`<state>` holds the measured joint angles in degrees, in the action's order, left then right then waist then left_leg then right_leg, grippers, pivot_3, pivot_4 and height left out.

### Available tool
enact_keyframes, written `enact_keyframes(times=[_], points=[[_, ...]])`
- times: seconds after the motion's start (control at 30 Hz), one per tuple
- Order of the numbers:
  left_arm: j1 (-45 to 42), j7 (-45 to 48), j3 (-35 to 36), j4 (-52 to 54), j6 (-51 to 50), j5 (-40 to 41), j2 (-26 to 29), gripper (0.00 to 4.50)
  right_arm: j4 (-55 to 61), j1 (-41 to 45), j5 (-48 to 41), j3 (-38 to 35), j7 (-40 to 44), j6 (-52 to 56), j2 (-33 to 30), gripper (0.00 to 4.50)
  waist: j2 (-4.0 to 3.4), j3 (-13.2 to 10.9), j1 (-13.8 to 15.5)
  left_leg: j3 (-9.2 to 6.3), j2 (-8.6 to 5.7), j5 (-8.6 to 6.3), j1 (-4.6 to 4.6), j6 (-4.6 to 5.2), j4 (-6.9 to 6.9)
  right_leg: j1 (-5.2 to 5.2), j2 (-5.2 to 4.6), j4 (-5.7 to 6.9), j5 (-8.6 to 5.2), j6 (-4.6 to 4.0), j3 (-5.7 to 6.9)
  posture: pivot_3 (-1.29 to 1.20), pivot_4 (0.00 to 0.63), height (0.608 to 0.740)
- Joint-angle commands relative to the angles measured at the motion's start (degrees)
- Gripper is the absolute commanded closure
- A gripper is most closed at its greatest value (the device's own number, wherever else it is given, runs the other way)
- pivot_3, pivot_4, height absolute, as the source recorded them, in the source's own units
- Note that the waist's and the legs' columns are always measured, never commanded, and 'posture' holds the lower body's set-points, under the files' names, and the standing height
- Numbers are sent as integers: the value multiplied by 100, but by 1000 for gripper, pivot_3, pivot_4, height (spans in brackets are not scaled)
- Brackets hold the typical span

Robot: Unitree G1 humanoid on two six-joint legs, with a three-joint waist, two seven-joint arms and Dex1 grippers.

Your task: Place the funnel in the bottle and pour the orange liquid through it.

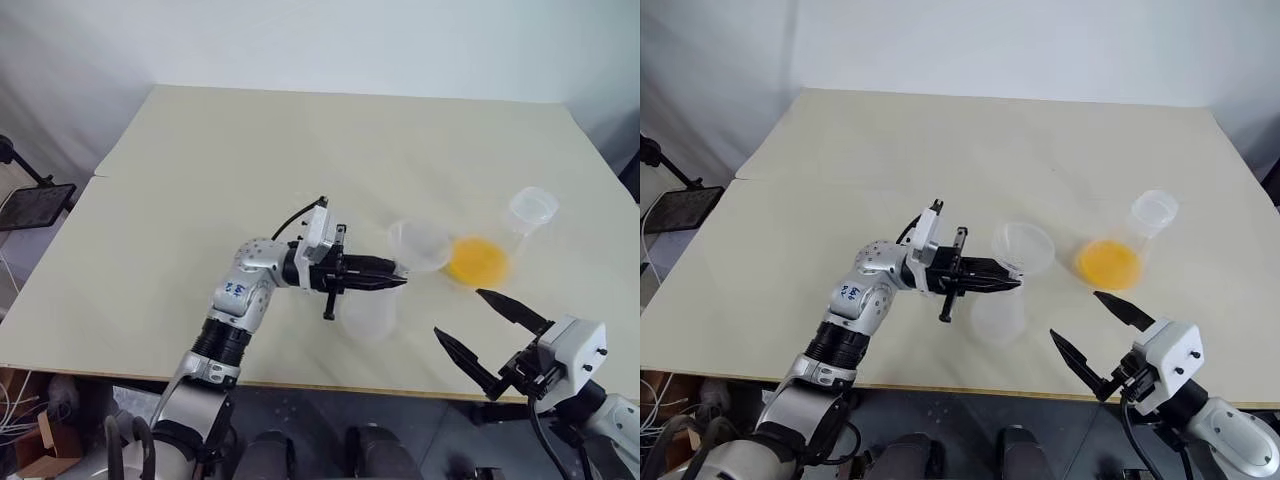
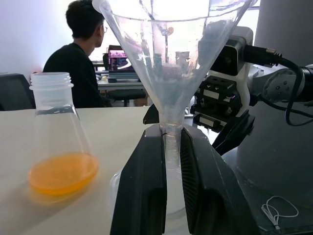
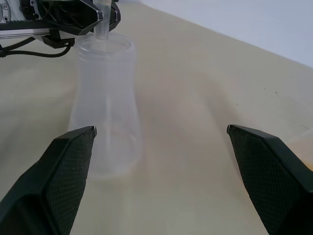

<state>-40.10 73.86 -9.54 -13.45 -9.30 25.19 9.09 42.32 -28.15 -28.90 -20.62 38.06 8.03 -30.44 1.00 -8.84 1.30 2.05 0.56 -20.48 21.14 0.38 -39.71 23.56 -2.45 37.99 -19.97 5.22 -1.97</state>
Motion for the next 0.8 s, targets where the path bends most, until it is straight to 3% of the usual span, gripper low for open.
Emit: enact_keyframes(times=[0.03, 0.33, 0.8], points=[[-105, 14, 77, 54, 72, 30, 61, 4385, 84, 40, 11, -53, -14, -148, 43, 0, 0, 0, 0, 0, 0, 0, 0, 0, 0, 0, 0, 0, 0, 0, 0, 0, 150, 740], [-126, 97, 34, -48, 161, -45, 191, 4385, -43, 203, 43, 17, 13, -177, 52, 0, 0, 0, 2, 0, 0, 0, 0, 0, 0, -1, 0, 0, 0, 0, 0, 0, 150, 740], [-120, 134, 52, -5, 119, 46, 162, 81, -161, 274, 60, 3, 55, -235, 44, 0, 0, 0, -1, 0, 0, 0, 0, 0, 0, -2, 0, -1, 0, 0, 0, 0, 150, 740]])
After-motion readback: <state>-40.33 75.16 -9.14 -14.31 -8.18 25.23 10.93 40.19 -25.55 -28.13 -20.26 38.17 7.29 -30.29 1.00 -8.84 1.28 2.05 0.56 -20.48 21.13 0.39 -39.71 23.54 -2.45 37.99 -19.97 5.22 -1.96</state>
